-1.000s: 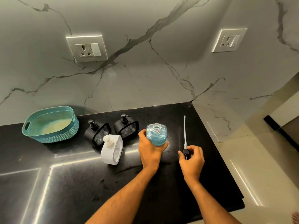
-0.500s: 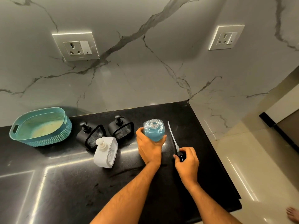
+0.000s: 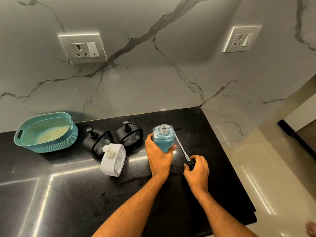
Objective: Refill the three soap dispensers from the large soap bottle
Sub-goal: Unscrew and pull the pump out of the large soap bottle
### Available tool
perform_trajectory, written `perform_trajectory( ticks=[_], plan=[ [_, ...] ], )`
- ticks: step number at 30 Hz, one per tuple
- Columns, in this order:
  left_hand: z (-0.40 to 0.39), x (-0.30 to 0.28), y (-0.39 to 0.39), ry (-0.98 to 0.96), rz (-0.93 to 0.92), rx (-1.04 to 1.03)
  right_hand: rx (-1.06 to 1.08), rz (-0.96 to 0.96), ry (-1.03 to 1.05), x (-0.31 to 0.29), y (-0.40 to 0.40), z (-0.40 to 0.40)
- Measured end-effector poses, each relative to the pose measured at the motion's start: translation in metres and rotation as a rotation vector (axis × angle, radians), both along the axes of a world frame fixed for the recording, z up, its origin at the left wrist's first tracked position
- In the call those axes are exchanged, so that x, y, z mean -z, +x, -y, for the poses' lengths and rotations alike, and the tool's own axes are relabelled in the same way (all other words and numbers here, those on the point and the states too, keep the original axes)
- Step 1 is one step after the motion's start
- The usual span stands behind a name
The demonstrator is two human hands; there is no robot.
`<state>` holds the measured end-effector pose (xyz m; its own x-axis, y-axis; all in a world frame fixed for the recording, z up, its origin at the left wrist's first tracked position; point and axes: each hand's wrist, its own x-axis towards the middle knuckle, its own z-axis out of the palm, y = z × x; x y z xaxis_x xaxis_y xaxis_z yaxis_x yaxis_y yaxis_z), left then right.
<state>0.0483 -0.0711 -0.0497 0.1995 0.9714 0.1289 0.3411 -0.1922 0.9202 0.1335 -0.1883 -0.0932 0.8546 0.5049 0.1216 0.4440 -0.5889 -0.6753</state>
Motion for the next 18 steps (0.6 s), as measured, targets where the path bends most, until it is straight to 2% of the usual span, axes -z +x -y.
perform_trajectory(
  ticks=[12,18],
  plan=[
    [0.001,-0.003,-0.010,-0.020,-0.058,0.033,0.005,-0.025,-0.072,-0.005,-0.001,-0.003],
    [0.011,-0.015,-0.029,-0.008,-0.059,0.029,0.070,0.127,-0.037,-0.015,-0.008,-0.001]
  ],
)
